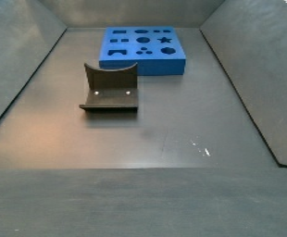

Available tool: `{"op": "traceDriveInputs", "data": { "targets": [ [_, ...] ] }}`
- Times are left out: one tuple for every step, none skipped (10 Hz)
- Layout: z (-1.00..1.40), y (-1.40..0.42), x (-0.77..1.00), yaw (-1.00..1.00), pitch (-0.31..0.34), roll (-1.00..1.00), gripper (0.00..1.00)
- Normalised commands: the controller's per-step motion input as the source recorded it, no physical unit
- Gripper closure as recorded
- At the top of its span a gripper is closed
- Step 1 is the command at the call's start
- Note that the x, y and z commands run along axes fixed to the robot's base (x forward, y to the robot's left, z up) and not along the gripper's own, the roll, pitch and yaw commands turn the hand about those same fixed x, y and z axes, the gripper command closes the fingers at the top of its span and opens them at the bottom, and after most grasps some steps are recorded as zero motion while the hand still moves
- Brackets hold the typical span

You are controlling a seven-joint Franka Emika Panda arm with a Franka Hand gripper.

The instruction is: Insert the round object.

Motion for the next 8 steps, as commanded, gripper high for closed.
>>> {"op": "traceDriveInputs", "data": {
  "targets": [
    [0.00,0.00,0.00,0.00,0.003,0.00,1.00],
    [-0.11,-0.03,0.02,0.00,0.000,0.00,1.00],
    [-0.81,0.21,0.62,0.17,-0.054,0.08,1.00],
    [-0.61,0.23,0.93,0.00,-0.064,0.05,1.00],
    [-0.47,0.36,0.94,0.00,-0.074,0.10,1.00],
    [-0.62,0.25,0.87,0.00,-0.033,0.11,1.00],
    [-0.70,0.18,0.86,0.00,-0.024,0.10,1.00],
    [-0.82,-0.05,0.56,-0.01,-0.050,0.20,1.00]
  ]
}}
